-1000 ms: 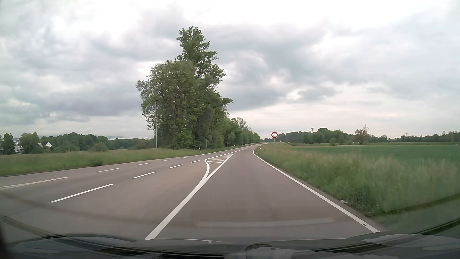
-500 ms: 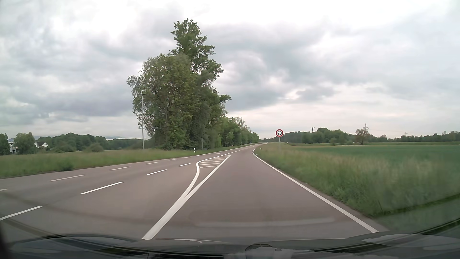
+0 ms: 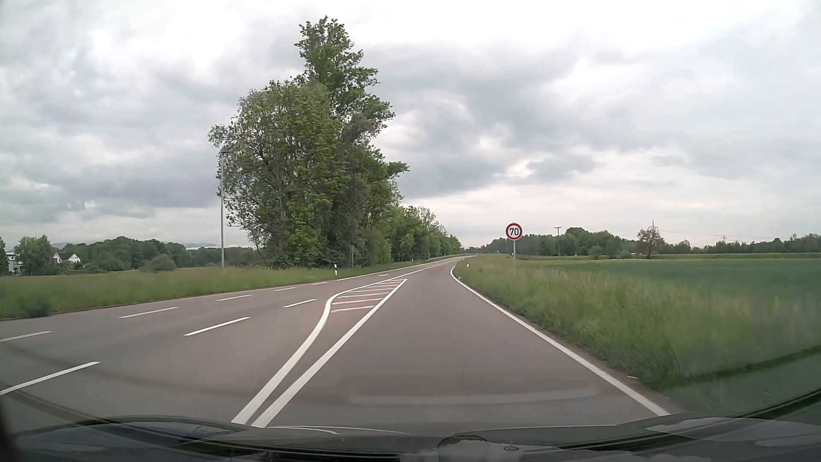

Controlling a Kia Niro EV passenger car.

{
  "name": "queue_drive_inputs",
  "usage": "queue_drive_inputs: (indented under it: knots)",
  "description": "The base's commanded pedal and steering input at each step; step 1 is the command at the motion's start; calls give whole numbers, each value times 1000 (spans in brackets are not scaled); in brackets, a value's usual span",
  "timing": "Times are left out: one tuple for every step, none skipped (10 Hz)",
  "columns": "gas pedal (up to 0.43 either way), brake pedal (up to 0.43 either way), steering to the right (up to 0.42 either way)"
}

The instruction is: Follow the waypoints while adhering to traffic rules and regulations

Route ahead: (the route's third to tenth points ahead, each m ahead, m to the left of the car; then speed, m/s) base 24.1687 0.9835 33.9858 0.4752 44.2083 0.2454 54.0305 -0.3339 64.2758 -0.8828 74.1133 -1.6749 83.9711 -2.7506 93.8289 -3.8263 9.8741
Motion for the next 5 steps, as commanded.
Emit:
queue_drive_inputs:
  knots:
    - [228,0,4]
    - [228,0,3]
    - [228,0,3]
    - [228,0,3]
    - [228,0,3]
